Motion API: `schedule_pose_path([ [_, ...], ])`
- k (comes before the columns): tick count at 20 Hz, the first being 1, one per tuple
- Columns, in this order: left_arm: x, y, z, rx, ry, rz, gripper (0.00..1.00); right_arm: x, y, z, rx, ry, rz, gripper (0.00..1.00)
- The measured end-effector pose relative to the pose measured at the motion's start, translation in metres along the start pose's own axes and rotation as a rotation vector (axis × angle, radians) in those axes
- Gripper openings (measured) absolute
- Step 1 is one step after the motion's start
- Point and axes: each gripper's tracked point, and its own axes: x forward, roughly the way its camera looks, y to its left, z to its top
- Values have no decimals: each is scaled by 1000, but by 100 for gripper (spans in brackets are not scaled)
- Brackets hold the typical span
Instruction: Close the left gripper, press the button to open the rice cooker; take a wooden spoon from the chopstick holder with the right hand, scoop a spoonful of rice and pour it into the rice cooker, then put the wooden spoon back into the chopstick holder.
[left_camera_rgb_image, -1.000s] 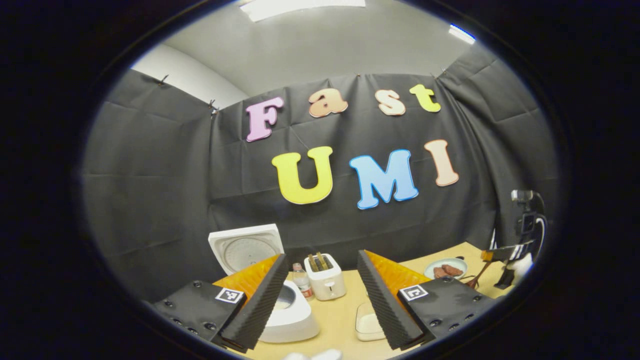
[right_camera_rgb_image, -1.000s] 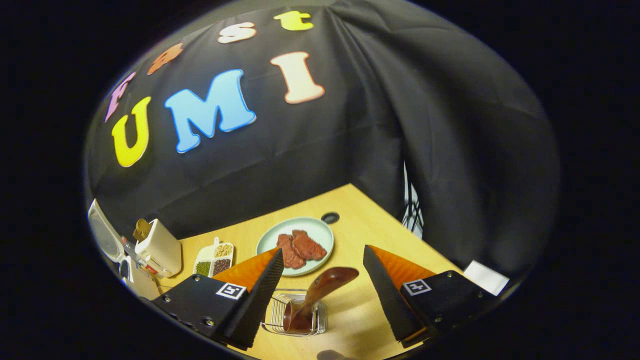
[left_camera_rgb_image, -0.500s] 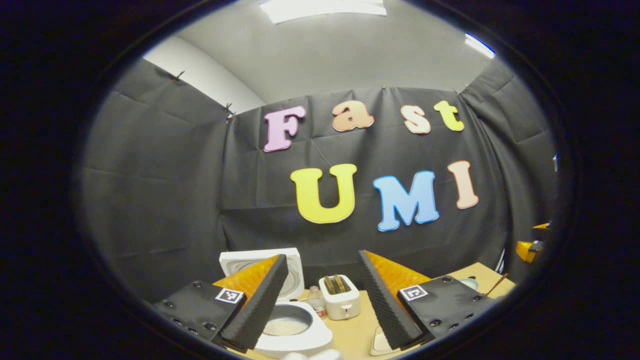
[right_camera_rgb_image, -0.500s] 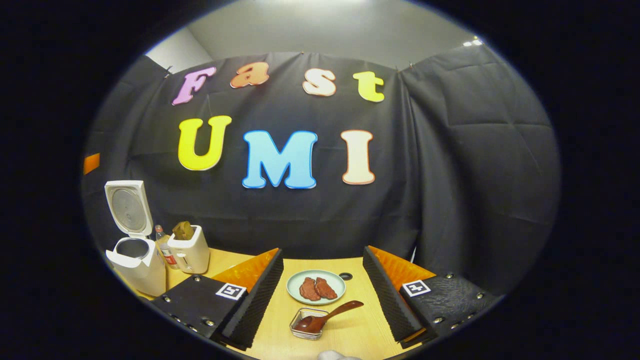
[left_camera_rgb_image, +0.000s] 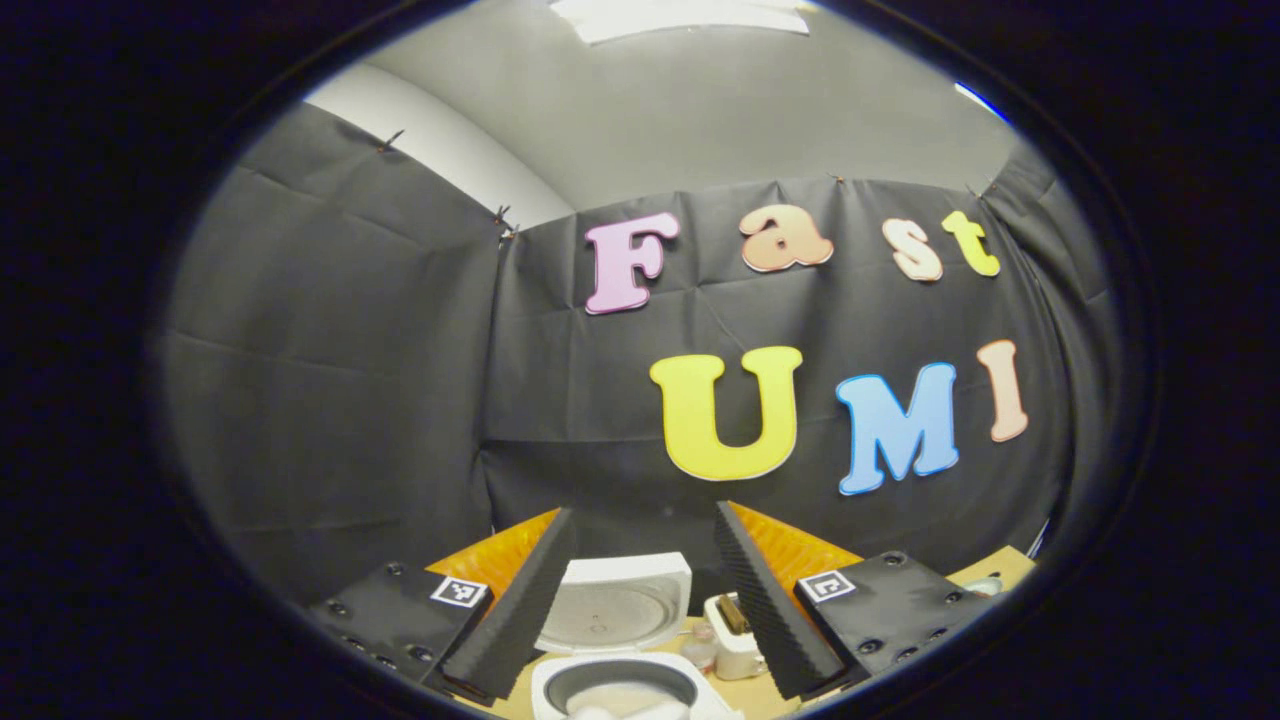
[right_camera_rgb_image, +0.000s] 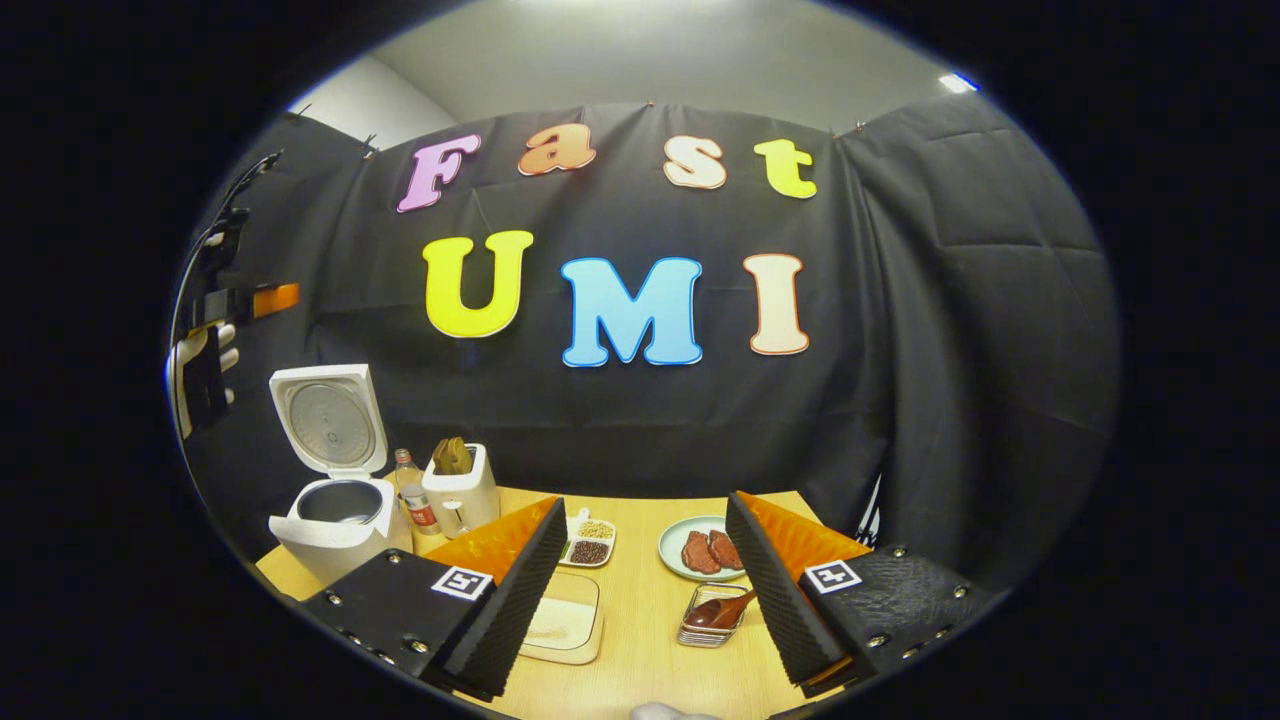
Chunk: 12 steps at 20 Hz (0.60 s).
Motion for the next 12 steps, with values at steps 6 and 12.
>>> schedule_pose_path([
  [6, 99, 43, -28, -16, 58, 72, 98, 11, 21, -3, -12, 46, 22, 97],
  [12, 171, 47, -97, -24, 221, 95, 96, 26, 31, -25, -18, 124, 25, 98],
])
